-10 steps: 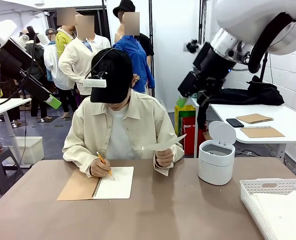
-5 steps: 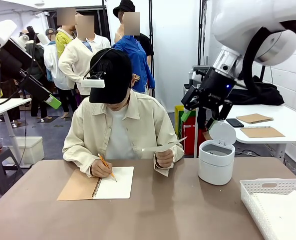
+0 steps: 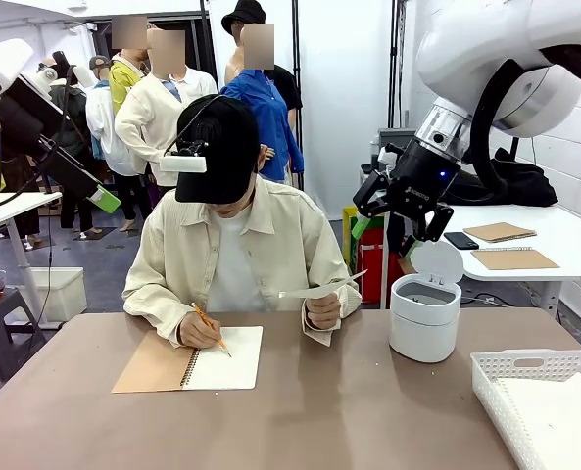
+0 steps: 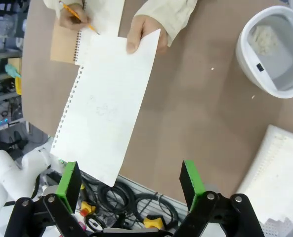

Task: Sort the paper based on its condition.
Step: If a person hands you a paper, place it in the Organizing basket , and if it's crumpled, put it in the Trash can.

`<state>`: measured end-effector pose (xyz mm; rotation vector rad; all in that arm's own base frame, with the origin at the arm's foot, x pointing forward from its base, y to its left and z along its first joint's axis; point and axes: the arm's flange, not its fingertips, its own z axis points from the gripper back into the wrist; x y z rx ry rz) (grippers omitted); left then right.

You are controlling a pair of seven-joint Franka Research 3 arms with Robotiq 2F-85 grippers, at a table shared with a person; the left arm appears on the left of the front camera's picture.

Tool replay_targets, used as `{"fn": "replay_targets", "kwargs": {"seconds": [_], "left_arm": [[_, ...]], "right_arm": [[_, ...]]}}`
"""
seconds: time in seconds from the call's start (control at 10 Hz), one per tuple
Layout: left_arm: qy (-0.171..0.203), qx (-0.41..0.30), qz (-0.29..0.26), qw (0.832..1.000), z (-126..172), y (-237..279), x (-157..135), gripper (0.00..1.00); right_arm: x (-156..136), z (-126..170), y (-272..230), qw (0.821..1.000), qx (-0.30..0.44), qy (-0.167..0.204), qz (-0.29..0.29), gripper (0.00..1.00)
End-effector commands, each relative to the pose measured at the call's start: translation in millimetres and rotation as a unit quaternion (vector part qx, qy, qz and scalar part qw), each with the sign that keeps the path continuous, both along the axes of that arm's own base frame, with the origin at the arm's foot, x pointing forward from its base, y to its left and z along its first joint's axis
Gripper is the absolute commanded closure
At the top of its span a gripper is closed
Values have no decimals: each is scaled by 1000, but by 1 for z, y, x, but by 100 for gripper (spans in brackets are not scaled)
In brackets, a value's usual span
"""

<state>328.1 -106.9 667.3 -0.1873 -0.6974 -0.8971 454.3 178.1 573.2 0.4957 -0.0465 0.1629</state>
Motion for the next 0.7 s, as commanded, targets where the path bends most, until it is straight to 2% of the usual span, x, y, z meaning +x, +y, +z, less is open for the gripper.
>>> {"fn": "replay_targets", "kwargs": {"seconds": [0.0, 0.1, 0.3, 0.5, 0.6], "left_arm": [[-1, -2, 2, 1000, 1, 0, 1, 0], [-1, -2, 2, 1000, 1, 0, 1, 0], [-1, -2, 2, 1000, 1, 0, 1, 0], [-1, -2, 2, 1000, 1, 0, 1, 0], [-1, -2, 2, 1000, 1, 0, 1, 0]], "right_arm": [[24, -12, 1, 996, 31, 62, -57, 0], [40, -24, 7, 989, 61, 110, -79, 0], [55, -44, 10, 975, 69, 185, -103, 0], [65, -64, 11, 960, 86, 239, -117, 0], [70, -76, 11, 947, 106, 279, -118, 0]]}}
